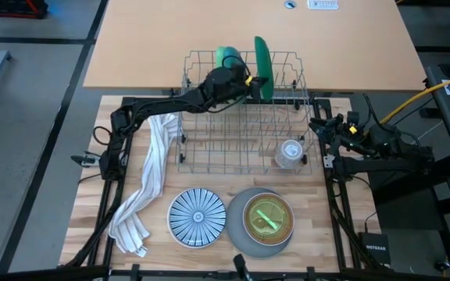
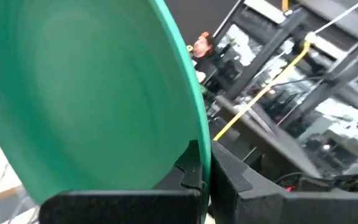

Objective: Sort dishes
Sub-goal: Put the green plate into the dish rack

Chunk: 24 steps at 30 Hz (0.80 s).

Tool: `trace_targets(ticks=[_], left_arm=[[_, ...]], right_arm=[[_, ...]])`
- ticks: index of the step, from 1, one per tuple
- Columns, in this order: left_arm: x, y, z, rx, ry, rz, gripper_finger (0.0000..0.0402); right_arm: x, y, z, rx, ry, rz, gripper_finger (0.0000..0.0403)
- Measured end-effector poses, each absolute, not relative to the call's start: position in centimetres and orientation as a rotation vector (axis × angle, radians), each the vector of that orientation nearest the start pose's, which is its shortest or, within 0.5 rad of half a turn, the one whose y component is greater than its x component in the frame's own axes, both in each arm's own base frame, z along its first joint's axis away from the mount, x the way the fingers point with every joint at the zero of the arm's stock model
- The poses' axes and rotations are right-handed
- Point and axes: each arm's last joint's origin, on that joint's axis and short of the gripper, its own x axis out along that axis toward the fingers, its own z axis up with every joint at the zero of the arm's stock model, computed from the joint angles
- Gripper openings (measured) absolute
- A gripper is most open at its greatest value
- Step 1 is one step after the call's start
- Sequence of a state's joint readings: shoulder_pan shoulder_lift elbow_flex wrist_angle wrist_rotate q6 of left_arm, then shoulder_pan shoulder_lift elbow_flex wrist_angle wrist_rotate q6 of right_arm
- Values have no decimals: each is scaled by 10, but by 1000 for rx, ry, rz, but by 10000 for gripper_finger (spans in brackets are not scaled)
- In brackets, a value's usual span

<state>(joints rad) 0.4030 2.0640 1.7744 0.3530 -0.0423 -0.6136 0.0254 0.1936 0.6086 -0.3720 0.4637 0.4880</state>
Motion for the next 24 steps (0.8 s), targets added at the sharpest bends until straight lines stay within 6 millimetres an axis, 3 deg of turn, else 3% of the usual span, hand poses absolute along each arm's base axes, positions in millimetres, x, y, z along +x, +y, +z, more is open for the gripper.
trace_targets(ticks=[16,24], left_arm=[[452,199,326,-525,-163,478,0],[449,205,315,-511,-53,545,0]], right_arm=[[55,-12,304,474,-70,-438,166],[55,-12,304,475,-71,-438,166]])
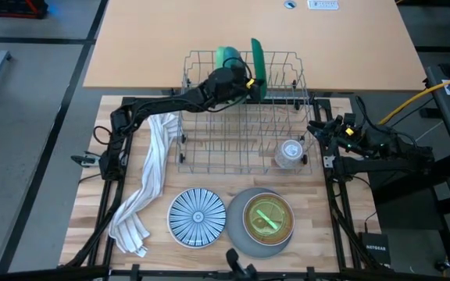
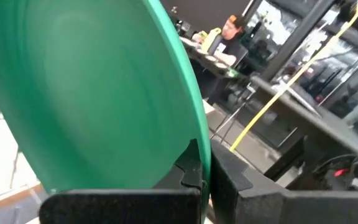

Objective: Sort dishes
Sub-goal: Put the green plate into the dish rack

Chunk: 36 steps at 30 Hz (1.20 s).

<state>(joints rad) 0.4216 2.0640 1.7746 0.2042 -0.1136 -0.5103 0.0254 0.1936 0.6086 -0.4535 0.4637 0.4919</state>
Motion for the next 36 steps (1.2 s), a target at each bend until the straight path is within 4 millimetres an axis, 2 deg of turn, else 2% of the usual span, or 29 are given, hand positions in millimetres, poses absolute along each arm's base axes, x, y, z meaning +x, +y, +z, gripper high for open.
trace_targets(ticks=[11,26,36], left_arm=[[446,209,311,-505,-3,565,1],[440,212,294,-567,139,688,51],[440,213,295,-506,148,680,70]], right_arm=[[55,-12,304,475,-71,-438,166],[55,-12,304,487,-74,-438,166],[55,-12,304,487,-74,-438,166]])
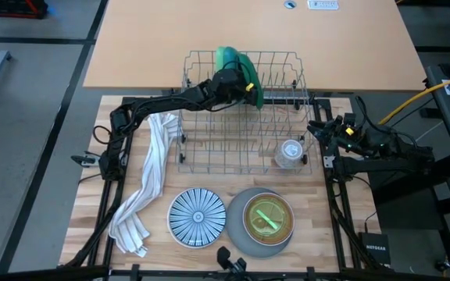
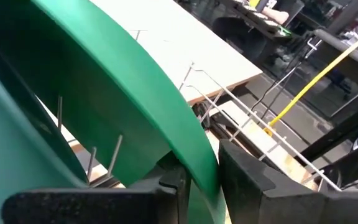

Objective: Sort dishes
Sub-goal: Put the green plate into the dish rack

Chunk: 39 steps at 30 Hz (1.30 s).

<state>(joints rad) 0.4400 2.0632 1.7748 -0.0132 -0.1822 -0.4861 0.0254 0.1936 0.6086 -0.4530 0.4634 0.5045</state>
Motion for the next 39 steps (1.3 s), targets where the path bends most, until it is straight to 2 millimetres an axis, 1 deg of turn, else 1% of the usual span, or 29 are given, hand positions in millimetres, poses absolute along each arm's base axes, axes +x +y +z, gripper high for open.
trace_targets(ticks=[3,7,9,14,20,28,33,39], left_arm=[[440,212,296,-472,159,671,57],[444,205,296,-406,180,629,16],[446,200,297,-384,186,609,8],[449,197,300,-298,179,551,4],[449,199,305,-231,138,545,2],[447,206,307,-224,126,536,2],[447,206,311,-213,91,495,1],[448,205,310,-216,92,485,1]], right_arm=[[55,-12,304,487,-74,-438,166],[55,-12,304,487,-74,-438,166],[55,-12,304,487,-74,-438,166],[55,-12,304,487,-74,-438,166],[55,-12,304,487,-74,-438,166],[55,-12,304,487,-74,-438,166],[55,-12,304,487,-74,-437,166],[55,-12,304,487,-74,-438,166]])
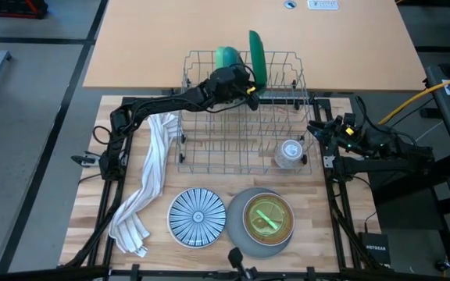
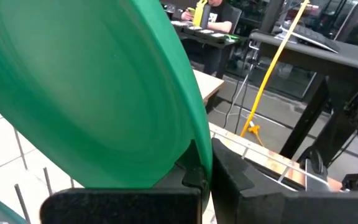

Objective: Sort dishes
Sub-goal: Put the green plate into the dish rack

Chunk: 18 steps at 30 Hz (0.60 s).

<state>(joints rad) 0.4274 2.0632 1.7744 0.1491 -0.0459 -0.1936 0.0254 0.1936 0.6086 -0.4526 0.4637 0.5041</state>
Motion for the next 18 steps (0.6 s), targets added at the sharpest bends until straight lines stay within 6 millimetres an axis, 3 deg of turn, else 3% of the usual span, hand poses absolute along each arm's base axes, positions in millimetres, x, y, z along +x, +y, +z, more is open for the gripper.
trace_targets(ticks=[6,11,18], left_arm=[[452,207,305,-221,76,456,0],[458,215,287,-262,68,475,0],[456,217,290,-251,73,476,0]], right_arm=[[55,-12,304,487,-74,-437,166],[55,-12,304,507,-77,-437,166],[55,-12,299,496,-21,-452,166]])
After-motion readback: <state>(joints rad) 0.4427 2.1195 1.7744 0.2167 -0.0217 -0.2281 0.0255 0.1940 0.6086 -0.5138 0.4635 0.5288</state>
